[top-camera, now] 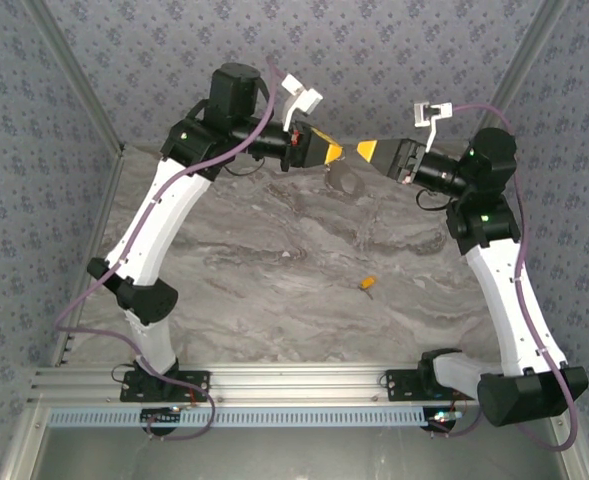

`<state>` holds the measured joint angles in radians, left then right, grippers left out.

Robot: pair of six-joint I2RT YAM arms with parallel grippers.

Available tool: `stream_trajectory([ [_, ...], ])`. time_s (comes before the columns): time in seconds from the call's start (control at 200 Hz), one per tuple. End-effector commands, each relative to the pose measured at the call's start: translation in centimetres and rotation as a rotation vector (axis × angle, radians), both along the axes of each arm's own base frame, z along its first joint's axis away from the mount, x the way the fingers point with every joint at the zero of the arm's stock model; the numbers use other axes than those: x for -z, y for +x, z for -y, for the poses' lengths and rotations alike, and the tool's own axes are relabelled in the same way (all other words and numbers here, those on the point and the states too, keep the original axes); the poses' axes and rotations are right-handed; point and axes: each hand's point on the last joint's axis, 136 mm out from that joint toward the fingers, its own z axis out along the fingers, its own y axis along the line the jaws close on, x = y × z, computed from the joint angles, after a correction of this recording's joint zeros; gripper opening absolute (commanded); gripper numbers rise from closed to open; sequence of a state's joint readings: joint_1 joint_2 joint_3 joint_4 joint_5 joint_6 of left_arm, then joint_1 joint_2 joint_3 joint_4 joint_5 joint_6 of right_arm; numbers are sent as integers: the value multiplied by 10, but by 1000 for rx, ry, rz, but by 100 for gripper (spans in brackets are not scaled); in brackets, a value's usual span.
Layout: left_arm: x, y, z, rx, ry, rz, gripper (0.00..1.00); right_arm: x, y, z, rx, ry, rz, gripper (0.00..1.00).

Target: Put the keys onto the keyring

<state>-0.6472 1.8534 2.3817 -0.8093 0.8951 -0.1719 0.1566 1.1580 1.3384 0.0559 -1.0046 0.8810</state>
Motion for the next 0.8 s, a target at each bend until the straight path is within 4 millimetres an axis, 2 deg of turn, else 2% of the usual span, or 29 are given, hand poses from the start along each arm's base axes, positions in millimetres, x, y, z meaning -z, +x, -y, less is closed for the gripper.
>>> stream_trajectory([
  [0.0, -21, -11, -6, 35, -43, 52, 0, -12, -5, -5, -33, -1, 57, 53],
  [0.2, -23, -8, -3, 37, -53, 54, 0, -8, 2, -14, -45, 3, 47, 49],
  [0.395, -22, -4, 0, 39, -56, 48, 0, -10, 3, -22, -73, 13, 50, 37],
  [0.58, -23, -2, 1, 36, -59, 48, 0, -9, 3, -24, -84, 14, 48, 31],
  [0.704, -24, -1, 3, 36, -63, 47, 0, -10, 3, -25, -95, 21, 45, 21],
  [0.794, -25, -1, 4, 37, -67, 47, 0, -11, 4, -26, -104, 32, 45, 8],
])
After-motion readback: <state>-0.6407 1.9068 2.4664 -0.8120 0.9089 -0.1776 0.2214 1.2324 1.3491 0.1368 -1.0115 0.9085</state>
